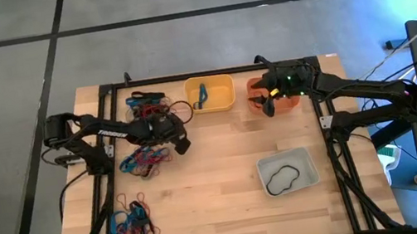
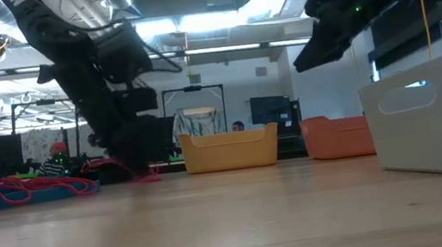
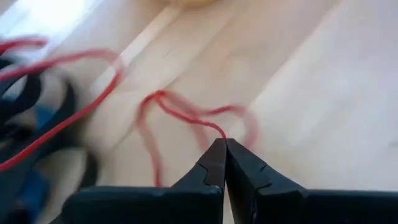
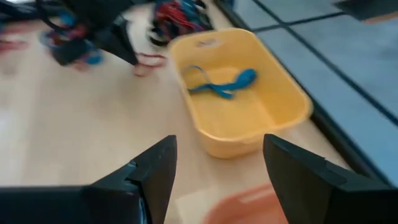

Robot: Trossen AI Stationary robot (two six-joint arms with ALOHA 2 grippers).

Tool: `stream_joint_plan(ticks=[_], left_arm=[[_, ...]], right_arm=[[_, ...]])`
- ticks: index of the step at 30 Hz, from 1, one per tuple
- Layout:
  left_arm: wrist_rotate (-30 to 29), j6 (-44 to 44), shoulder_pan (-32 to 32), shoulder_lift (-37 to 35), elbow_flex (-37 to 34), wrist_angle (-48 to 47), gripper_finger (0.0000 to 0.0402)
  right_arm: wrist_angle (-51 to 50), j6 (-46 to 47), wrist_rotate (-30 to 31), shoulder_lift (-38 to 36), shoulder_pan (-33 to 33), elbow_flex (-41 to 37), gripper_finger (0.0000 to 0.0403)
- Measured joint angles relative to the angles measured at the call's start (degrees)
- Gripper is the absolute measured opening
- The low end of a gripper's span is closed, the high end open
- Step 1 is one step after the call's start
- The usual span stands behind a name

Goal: Sort rubber bands into baskets
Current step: Put the red rubber band into the orange bin

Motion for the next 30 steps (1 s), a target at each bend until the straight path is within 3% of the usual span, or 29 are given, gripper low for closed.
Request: stream_joint_plan(ticks=[3,13,21,30], left_arm=[[0.0,2.0,-1.7,0.0,0.1,3.8,0.0002],[-0.2,5.4,-5.8,-0.1,0.1,12.9,0.0002],[-0.2,7.6,-9.4,-0.1,0.2,19.5,0.0001],[-0.2,10.3,-12.9,-0.2,0.2,26.1,0.0002]], right_arm=[[0.4,0.3,-3.3,0.0,1.6,0.0,0.0239],[8.8,-1.3,-3.7,3.6,12.4,0.0,0.0239],[20.8,-2.0,-3.7,14.2,19.0,0.0,0.0239],[32.2,-3.6,-1.7,25.5,20.2,0.0,0.0239]])
